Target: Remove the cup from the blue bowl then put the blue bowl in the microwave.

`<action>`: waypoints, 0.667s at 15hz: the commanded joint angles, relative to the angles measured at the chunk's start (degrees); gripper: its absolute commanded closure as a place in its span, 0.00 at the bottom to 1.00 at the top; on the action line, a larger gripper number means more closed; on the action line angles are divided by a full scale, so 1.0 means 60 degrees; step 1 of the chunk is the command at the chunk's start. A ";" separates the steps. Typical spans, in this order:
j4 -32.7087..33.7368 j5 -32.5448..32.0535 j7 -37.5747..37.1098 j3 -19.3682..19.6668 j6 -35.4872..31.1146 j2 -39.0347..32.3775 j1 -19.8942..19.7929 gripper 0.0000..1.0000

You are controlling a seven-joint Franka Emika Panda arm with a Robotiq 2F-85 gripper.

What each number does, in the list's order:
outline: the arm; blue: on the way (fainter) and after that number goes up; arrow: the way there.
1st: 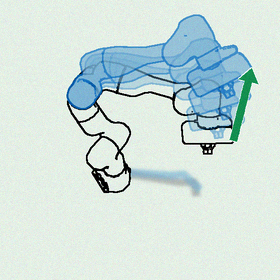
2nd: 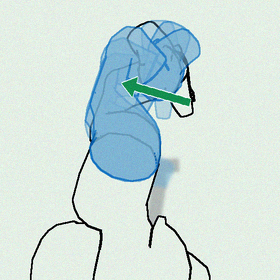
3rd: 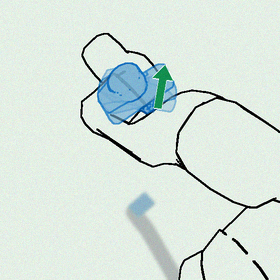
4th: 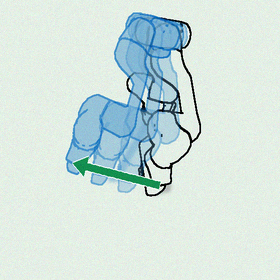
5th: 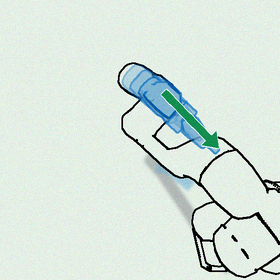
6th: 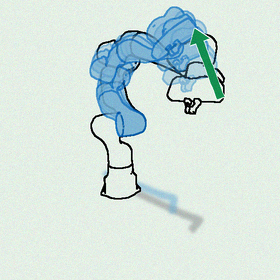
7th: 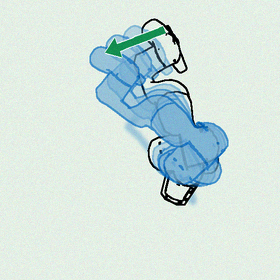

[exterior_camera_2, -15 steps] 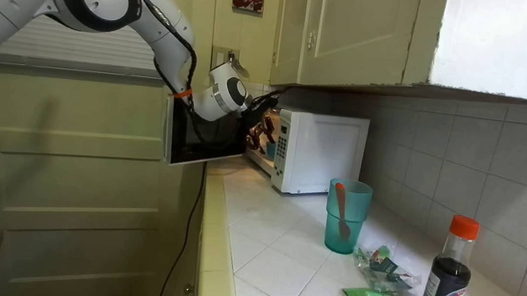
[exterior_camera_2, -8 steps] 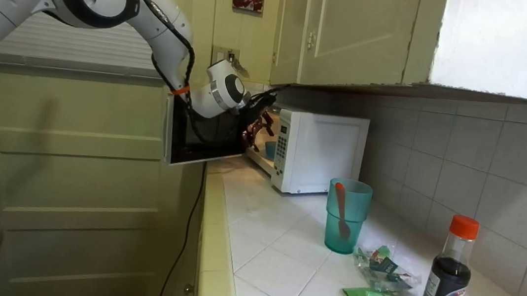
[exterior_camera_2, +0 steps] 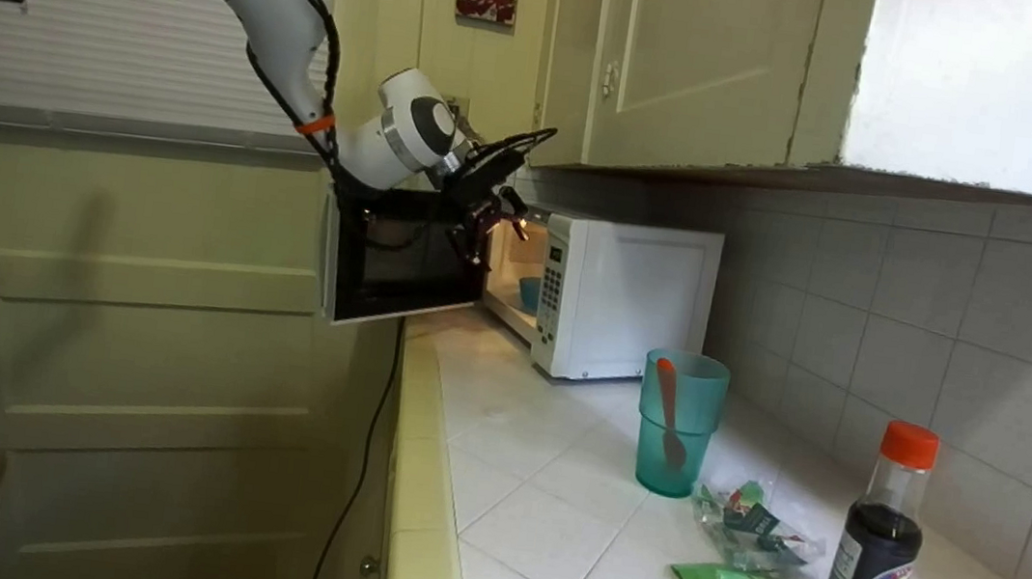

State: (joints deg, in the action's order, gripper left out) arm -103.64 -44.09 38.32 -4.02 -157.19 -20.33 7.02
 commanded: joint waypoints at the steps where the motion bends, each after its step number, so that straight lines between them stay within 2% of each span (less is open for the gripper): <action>1: -0.2353 0.1107 0.0251 -0.0279 0.1339 0.2076 -0.0512 0.00; 3: -0.3241 0.2830 0.1500 -0.0635 0.1628 0.2831 -0.0823 0.00; 5: -0.4220 0.4326 0.2761 -0.1627 0.0982 0.3486 -0.1633 0.00; 6: -0.4632 0.5104 0.3327 -0.1888 0.0957 0.3857 -0.1760 0.00; 7: -0.4935 0.5876 0.3795 -0.1827 0.1171 0.4281 -0.1628 0.00; 8: -0.5276 0.6261 0.3603 -0.1129 0.2109 0.4975 -0.1012 0.00; 9: -0.5521 0.6243 0.3158 -0.0984 0.2805 0.5419 -0.0936 0.00; 10: -0.5873 0.5699 0.2446 -0.0814 0.3254 0.5941 -0.0938 0.00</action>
State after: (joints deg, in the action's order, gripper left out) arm -131.10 -9.61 57.56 -12.42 -145.24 4.49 -0.29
